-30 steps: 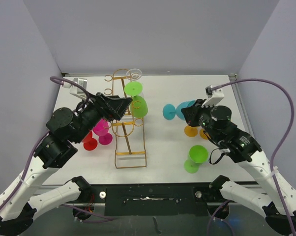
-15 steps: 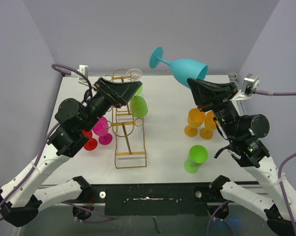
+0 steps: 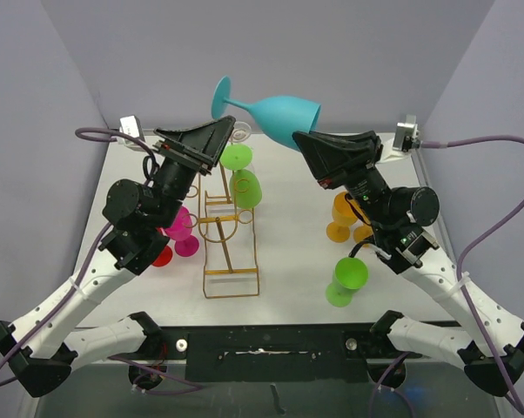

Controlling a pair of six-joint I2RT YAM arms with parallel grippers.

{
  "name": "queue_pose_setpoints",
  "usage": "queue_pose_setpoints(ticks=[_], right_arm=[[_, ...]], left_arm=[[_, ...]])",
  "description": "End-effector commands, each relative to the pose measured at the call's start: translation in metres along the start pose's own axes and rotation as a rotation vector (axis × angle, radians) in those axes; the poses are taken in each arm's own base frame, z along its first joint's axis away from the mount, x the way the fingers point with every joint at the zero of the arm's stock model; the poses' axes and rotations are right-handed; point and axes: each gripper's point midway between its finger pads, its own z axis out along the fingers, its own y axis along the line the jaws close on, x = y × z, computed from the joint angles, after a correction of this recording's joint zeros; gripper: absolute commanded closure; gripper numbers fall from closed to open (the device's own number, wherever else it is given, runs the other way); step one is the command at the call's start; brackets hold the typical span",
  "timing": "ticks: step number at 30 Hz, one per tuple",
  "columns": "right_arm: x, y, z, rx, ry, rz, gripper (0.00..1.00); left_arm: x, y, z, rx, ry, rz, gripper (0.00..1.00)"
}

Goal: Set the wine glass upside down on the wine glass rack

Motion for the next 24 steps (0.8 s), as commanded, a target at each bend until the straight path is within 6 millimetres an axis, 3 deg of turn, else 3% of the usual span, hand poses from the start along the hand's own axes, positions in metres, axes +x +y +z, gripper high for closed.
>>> queue_pose_setpoints(ticks=[1, 6, 13, 18, 24], right_arm=[[-0.027, 0.044, 0.003, -0.146, -0.122, 0.069, 1.00], [-0.012, 0.058, 0.008, -0.149, -0.122, 0.092, 1.00], [0.009, 0.062, 0.012, -0.124, -0.093, 0.097, 1.00], [0.015, 0.063, 0.012, -0.124, -0.079, 0.108, 1.00], [0.018, 0.065, 0.009, -0.131, -0.057, 0.116, 1.00]], left_arm=[[-0.026, -0.028, 0.006, 0.095, -0.114, -0.056, 0.35], [-0.037, -0.027, 0.007, 0.088, -0.178, -0.094, 0.42], [-0.049, -0.033, 0.006, 0.105, -0.230, -0.091, 0.62], [-0.050, -0.035, 0.005, 0.119, -0.237, -0.087, 0.79], [-0.042, -0.050, 0.011, 0.165, -0.182, -0.033, 0.93]])
